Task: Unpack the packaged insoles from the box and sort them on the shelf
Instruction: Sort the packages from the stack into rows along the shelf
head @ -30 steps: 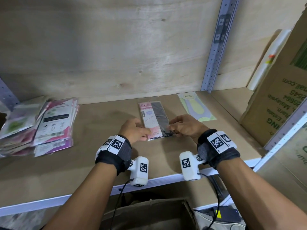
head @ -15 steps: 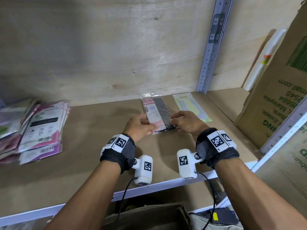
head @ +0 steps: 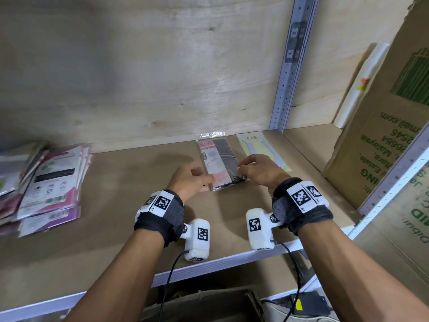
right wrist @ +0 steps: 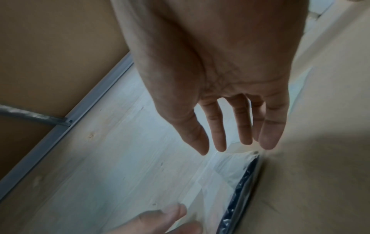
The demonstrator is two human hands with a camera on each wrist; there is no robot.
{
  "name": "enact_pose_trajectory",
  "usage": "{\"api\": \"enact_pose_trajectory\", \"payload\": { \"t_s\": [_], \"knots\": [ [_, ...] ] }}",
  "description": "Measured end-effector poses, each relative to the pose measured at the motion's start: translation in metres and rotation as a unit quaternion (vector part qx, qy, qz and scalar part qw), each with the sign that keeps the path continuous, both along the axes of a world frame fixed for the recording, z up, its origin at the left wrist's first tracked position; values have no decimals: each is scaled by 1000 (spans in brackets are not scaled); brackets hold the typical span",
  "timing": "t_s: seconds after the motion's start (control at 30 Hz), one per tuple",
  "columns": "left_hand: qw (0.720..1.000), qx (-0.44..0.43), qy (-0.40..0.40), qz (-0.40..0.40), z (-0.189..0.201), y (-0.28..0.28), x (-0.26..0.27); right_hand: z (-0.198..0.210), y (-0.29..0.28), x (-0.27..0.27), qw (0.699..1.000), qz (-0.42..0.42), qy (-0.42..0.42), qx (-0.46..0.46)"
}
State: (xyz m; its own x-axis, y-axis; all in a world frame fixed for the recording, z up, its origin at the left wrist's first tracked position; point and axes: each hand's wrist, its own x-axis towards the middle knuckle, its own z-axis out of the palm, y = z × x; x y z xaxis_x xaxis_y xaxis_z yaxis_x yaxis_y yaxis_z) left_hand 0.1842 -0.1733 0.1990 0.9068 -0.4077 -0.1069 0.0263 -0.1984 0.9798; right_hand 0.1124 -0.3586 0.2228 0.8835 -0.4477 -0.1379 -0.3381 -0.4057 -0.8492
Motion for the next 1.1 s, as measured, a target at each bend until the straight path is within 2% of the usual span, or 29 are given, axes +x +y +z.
{"api": "enact_pose_trajectory", "payload": {
  "t_s": [0.2,0.27,0.37,0.47,0.7,0.83,1.0,1.1],
  "knots": [
    [998,3,-19,65,21,52,12,8,26,0,999,31,-20,-6],
    [997,-5,-26,77,28,75,13,12,44,-1,998,55,-25,12],
    [994,-18,-27,101,39,116,16,21,78,-1,992,87,-34,89],
    [990,-34,-29,132,53,159,19,30,112,3,987,131,-17,88],
    [969,-51,-59,233,69,246,27,36,204,49,974,211,17,76],
    [967,-39,-58,244,70,283,31,37,251,74,965,247,39,82],
    [960,-24,-48,275,65,320,38,29,303,108,959,252,60,115],
    [957,-18,-28,288,63,333,39,18,327,127,961,258,67,79]
  ]
}}
